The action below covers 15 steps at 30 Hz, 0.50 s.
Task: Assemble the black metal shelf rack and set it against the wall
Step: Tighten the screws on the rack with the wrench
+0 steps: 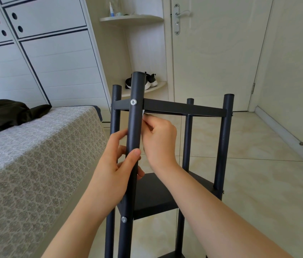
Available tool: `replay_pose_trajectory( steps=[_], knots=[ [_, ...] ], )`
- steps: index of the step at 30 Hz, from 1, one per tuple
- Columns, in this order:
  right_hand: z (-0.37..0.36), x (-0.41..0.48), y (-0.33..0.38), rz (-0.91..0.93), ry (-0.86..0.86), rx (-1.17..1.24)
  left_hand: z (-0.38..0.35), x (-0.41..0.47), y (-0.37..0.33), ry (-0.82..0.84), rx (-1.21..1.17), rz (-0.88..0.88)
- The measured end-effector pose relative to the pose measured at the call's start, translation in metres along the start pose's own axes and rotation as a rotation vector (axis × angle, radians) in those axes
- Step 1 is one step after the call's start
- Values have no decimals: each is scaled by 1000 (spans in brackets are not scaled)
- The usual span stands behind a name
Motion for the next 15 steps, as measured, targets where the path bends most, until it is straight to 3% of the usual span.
replay_pose_trajectory(
  steps=[6,15],
  knots=[
    [-5,-3,-3,-33,-46,57,-3,2,1,16,3,3],
    [16,0,0,-20,96,-11,-4,3,-3,14,-3,-12]
  ],
)
Point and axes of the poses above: each hand's wrist, its own x-axis towards the middle knuckle, its own z-axis out of the back of the hand, y = z × x, the point moved 1 cm from there along x, towards the middle knuckle, and after that the axes turned 3 degrees about y, right-handed, at the moved point
